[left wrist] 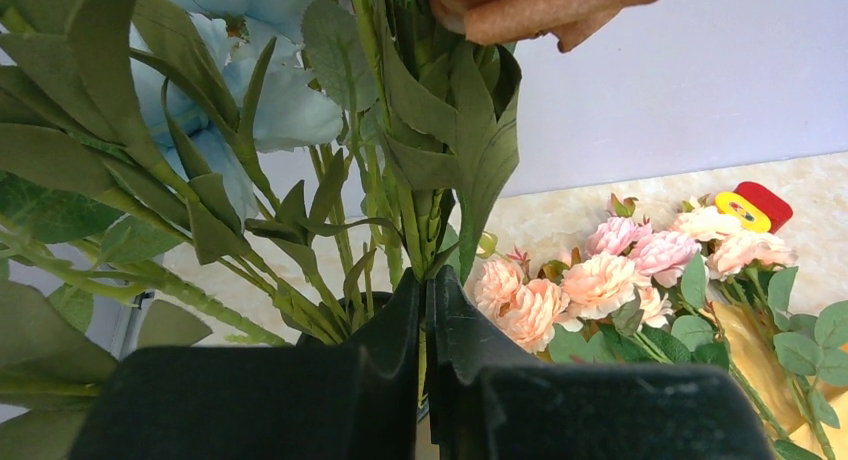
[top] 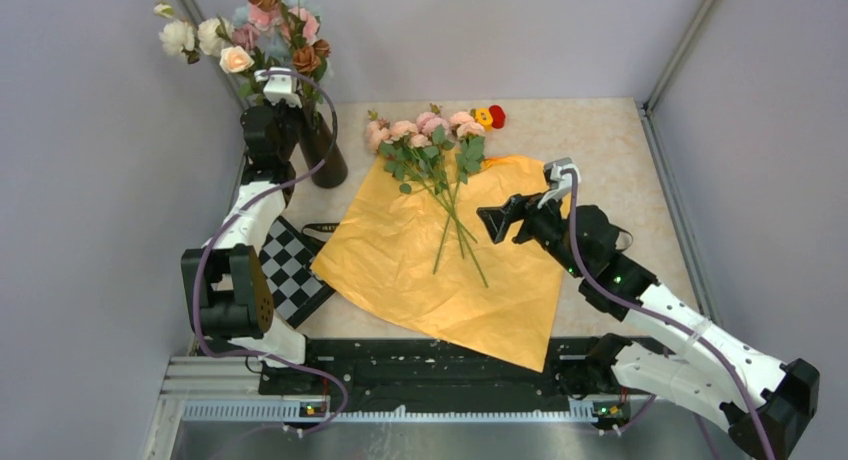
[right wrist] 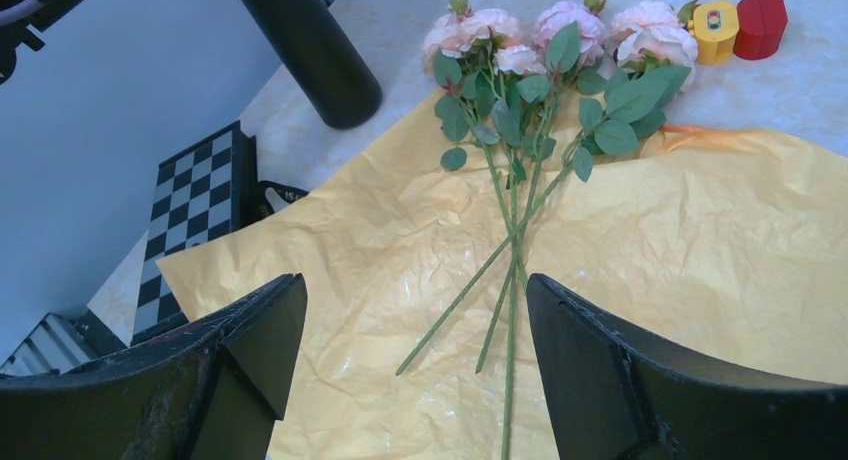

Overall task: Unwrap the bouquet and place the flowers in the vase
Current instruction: Insert the fake flower into the vase.

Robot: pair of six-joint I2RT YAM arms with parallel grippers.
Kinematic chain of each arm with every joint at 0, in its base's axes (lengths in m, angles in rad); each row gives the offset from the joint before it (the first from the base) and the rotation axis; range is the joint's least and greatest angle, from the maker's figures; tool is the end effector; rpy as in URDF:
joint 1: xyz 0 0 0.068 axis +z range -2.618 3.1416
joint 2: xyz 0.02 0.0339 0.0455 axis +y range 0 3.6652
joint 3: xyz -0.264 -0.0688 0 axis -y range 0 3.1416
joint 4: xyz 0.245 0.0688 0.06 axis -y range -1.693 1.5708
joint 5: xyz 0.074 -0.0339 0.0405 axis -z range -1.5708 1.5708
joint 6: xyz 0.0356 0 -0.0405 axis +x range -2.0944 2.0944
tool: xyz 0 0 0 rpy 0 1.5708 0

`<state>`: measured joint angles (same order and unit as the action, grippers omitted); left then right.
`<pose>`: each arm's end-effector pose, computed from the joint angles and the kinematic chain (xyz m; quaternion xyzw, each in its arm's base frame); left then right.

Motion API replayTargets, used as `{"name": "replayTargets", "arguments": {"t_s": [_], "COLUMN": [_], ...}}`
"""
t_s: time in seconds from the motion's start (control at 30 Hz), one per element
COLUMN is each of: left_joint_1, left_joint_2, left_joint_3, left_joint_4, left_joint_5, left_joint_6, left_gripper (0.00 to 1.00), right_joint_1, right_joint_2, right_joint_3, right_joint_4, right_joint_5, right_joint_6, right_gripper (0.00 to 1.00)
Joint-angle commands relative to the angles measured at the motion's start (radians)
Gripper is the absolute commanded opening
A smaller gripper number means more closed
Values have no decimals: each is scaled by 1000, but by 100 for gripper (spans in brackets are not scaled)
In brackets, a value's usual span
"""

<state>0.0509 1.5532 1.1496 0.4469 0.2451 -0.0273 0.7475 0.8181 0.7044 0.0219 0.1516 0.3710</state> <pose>0.3726 0.0103 0.3411 0.0614 0.6894 -0.0761 0.7178 0.1492 0.1310 0.3280 -0.0877 0.7332 0.3091 0.5993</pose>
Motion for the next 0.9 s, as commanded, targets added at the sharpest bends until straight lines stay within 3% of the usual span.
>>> {"name": "replayTargets", "arguments": {"t_s": [0.0, 0.47, 0.73, 0.87], "left_joint_1": [2, 0, 0, -1], "left_joint_2": [-4, -49, -82, -106], "left_joint_3": [-19, -44, -63, -73], "left_joint_4": [-6, -31, -55, -75], "left_joint_5": [9, 2, 0, 10], "left_joint_6": [7, 18, 17, 13], "left_gripper": [4, 24, 41, 58], "right_joint_1": [-9, -8, -8, -8], "right_joint_2": [-18, -14, -15, -17], "right_joint_3": [-5, -5, -6, -8], "right_joint_4": [51, 65, 67, 67], "right_joint_5": [-10, -20, -27, -29], "right_joint_6": [10, 7, 6, 5], "right_gripper": [82, 83, 83, 83]}}
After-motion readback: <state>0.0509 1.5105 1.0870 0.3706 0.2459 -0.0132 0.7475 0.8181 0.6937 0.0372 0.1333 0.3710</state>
